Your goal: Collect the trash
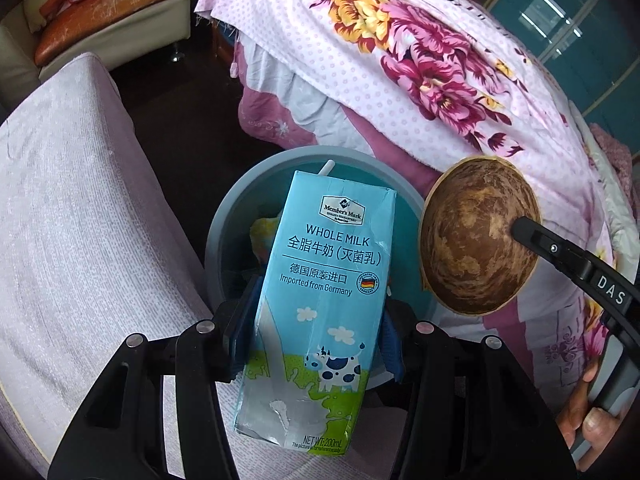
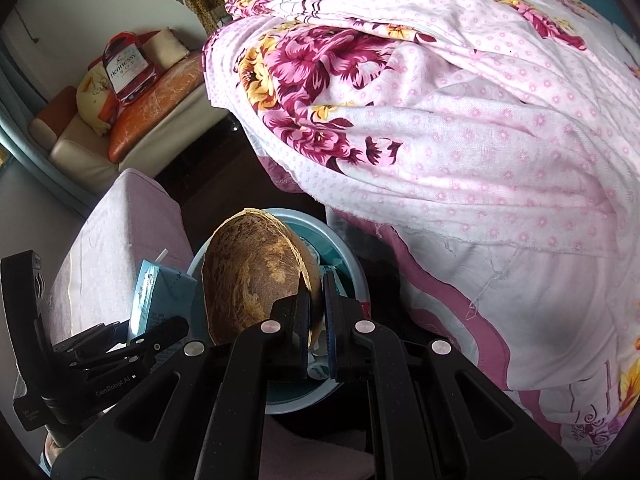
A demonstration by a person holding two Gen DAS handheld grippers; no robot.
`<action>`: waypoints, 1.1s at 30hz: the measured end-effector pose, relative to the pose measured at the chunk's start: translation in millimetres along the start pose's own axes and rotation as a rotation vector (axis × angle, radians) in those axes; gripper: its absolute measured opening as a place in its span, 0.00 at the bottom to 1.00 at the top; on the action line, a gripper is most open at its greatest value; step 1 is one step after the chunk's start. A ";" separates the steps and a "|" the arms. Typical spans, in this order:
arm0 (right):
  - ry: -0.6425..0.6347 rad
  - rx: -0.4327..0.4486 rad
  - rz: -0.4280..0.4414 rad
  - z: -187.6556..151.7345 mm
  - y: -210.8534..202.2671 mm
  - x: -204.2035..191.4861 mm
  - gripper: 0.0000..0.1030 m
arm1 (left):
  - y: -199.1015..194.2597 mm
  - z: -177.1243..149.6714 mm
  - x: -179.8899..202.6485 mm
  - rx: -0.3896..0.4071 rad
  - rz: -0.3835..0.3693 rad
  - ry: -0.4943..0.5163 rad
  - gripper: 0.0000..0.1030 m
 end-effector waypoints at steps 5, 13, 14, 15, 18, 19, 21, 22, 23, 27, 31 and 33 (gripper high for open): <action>-0.010 -0.011 -0.012 0.5 5.0 -1.0 0.07 | 3.2 0.0 -0.7 0.000 0.000 -0.013 0.75; -0.041 -0.043 0.020 -1.0 17.5 -18.5 0.11 | -12.6 -8.9 -19.3 0.020 0.022 -0.050 0.87; -0.045 -0.044 0.025 -1.4 18.4 -21.0 0.13 | -15.6 -9.9 -23.4 0.028 0.026 -0.058 0.89; -0.049 -0.049 0.037 -1.5 19.7 -24.1 0.16 | -18.9 -11.0 -26.9 0.035 0.024 -0.065 0.89; -0.054 -0.053 0.053 -1.3 21.6 -31.2 0.48 | -25.5 -15.4 -36.6 0.031 0.013 -0.090 0.89; -0.055 -0.052 0.055 -1.4 21.0 -33.4 0.53 | -27.9 -17.6 -40.1 0.028 0.012 -0.097 0.89; -0.056 -0.052 0.061 -1.6 19.0 -38.1 0.63 | -31.8 -21.2 -44.1 0.033 0.014 -0.104 0.89; -0.058 -0.054 0.060 -2.5 17.6 -40.5 0.66 | -33.6 -23.3 -45.8 0.035 0.018 -0.104 0.89; -0.060 -0.054 0.058 -3.5 15.2 -43.7 0.71 | -35.2 -25.8 -47.1 0.034 0.020 -0.105 0.89; -0.091 -0.057 0.049 -4.8 6.8 -54.9 0.76 | -42.0 -35.1 -51.5 0.035 0.037 -0.100 0.89; -0.136 -0.056 0.032 -8.9 -4.3 -66.9 0.82 | -57.5 -41.4 -57.4 0.067 0.050 -0.105 0.89; -0.169 -0.055 0.031 -11.7 -9.8 -75.5 0.83 | -63.7 -42.7 -60.3 0.076 0.057 -0.111 0.89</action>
Point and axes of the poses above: each gripper's, at about its wrist camera, not at the fingertips, and y roughly the way its jaws point, x to its right, z to its top, the point moved 7 cm from there along y, roughly the way its jaws point, and after that the axes turned 12 degrees about -y, right-handed, at the moved point
